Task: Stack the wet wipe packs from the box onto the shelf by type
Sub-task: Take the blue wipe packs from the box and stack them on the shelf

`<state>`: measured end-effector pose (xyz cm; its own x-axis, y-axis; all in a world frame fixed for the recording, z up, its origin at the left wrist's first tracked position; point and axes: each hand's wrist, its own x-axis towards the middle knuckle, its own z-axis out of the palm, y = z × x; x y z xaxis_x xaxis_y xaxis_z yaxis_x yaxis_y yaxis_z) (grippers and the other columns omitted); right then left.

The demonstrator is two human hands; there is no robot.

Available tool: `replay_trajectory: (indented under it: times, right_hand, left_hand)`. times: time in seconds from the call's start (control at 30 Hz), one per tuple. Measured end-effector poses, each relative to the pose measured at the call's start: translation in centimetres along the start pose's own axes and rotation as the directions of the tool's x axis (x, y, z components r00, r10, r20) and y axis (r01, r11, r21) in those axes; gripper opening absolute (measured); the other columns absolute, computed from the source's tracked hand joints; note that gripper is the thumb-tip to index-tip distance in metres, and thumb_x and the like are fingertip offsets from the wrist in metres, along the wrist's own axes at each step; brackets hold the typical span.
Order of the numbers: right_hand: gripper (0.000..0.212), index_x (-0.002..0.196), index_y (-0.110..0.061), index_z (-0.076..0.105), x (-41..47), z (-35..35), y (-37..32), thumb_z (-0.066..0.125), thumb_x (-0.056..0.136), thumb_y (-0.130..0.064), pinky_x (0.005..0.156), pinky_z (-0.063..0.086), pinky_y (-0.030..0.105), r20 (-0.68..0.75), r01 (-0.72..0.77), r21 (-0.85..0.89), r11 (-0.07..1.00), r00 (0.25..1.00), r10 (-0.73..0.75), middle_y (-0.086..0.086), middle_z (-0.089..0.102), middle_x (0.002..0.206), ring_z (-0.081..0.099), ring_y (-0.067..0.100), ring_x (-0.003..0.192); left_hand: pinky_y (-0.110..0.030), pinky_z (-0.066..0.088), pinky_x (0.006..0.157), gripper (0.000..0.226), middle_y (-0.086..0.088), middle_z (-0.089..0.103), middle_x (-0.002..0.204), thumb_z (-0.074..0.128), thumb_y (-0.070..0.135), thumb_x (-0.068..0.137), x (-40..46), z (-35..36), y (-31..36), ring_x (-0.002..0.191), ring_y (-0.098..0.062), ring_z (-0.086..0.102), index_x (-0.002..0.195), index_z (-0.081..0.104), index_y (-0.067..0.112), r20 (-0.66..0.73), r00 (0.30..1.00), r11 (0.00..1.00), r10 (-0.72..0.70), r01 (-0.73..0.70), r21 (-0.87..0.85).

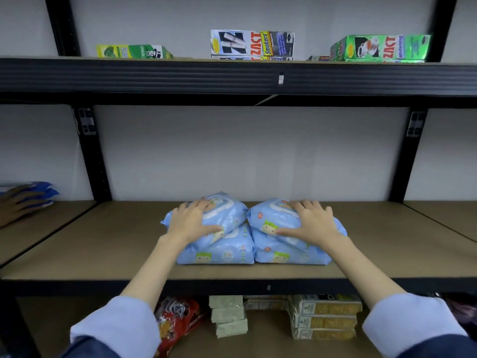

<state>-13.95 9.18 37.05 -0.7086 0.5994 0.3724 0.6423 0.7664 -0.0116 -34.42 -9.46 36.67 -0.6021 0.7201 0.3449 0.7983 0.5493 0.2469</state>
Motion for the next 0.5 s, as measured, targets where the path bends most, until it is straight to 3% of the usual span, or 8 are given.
replay_trajectory:
  times: [0.07, 0.17, 0.23, 0.37, 0.43, 0.5]
  right_hand:
    - [0.082, 0.139, -0.035, 0.034, 0.2, -1.0, 1.7, 0.065, 0.07, -0.065, 0.103, 0.026, 0.039, 0.107, 0.029, 0.134, 0.991, 0.993, -0.043, -0.007, 0.035, 0.145, 0.029, 0.017, 0.134]
    - [0.087, 0.143, -0.039, 0.025, 0.6, -1.6, 2.7, 0.072, 0.07, -0.054, 0.112, 0.015, 0.045, 0.227, 0.034, 0.152, 0.988, 0.972, -0.068, -0.004, 0.016, 0.155, 0.01, 0.019, 0.143]
    - [0.097, 0.145, -0.035, 0.02, 0.7, -1.3, 2.3, 0.075, 0.068, -0.052, 0.115, 0.01, 0.045, 0.263, 0.018, 0.179, 0.984, 0.963, -0.065, -0.002, 0.009, 0.157, 0.005, 0.02, 0.145]
    - [0.114, 0.148, -0.034, 0.008, 0.4, 0.0, 1.7, 0.074, 0.06, -0.063, 0.117, 0.008, 0.047, 0.199, 0.019, 0.196, 0.981, 0.978, -0.059, 0.0, 0.009, 0.157, 0.004, 0.021, 0.146]
    - [0.113, 0.147, -0.036, 0.011, 0.2, 0.5, 2.2, 0.073, 0.059, -0.066, 0.117, 0.011, 0.045, 0.136, 0.059, 0.191, 0.98, 0.987, -0.086, -0.001, 0.014, 0.156, 0.009, 0.02, 0.145]
    - [0.117, 0.146, -0.038, 0.017, 0.2, 0.7, 2.7, 0.07, 0.049, -0.075, 0.116, 0.012, 0.039, 0.108, 0.101, 0.195, 0.976, 0.986, -0.124, -0.003, 0.019, 0.155, 0.013, 0.018, 0.145]
  left_hand:
    - [-0.034, 0.017, 0.111, 0.086, 0.006, 0.028, 0.152, 0.068, 0.062, 0.064, -0.4, -0.9, -2.0, 0.139, -0.023, 0.023, 0.139, 0.037, 0.032, 0.056, 0.996, 0.991, 0.064, -0.057, -0.121]
    - [-0.036, 0.008, 0.112, 0.082, 0.009, 0.01, 0.156, 0.074, 0.045, 0.07, -0.4, -1.8, -2.9, 0.143, -0.022, 0.007, 0.139, 0.03, 0.042, 0.108, 0.991, 0.997, 0.077, -0.079, 0.013]
    - [-0.036, 0.008, 0.112, 0.088, 0.009, 0.01, 0.156, 0.075, 0.043, 0.07, -0.1, -1.7, -1.6, 0.143, -0.02, 0.008, 0.142, 0.026, 0.035, 0.142, 0.985, 0.994, 0.093, -0.101, 0.046]
    - [-0.037, 0.011, 0.114, 0.097, 0.009, 0.017, 0.155, 0.064, 0.067, 0.067, -0.2, 0.6, 1.5, 0.143, -0.021, 0.014, 0.146, 0.018, 0.034, 0.041, 0.992, 0.991, 0.116, -0.119, 0.068]
    - [-0.035, 0.012, 0.113, 0.101, 0.012, 0.021, 0.154, 0.047, 0.082, 0.054, -0.3, 1.2, 1.3, 0.143, -0.02, 0.017, 0.143, 0.024, 0.038, 0.002, 0.988, 0.985, 0.155, -0.155, 0.081]
    - [-0.034, 0.013, 0.113, 0.103, 0.014, 0.027, 0.151, 0.033, 0.083, 0.044, -0.1, 1.2, 0.4, 0.142, -0.018, 0.02, 0.139, 0.031, 0.042, -0.023, 0.979, 0.979, 0.203, -0.203, -0.022]
